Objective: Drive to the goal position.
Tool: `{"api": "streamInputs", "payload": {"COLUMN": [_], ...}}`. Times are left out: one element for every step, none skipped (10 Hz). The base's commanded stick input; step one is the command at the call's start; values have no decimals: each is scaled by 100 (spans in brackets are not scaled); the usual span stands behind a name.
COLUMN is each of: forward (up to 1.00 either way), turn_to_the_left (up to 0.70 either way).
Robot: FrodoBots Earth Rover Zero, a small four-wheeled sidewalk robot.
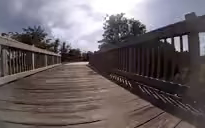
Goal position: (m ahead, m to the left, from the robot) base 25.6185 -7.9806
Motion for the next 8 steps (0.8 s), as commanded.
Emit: {"api": "streamInputs", "payload": {"forward": [85, 85, 85, 85, 85, 85, 85, 85], "turn_to_the_left": [0, 0, 0, 0, 0, 34, 34, 7]}}
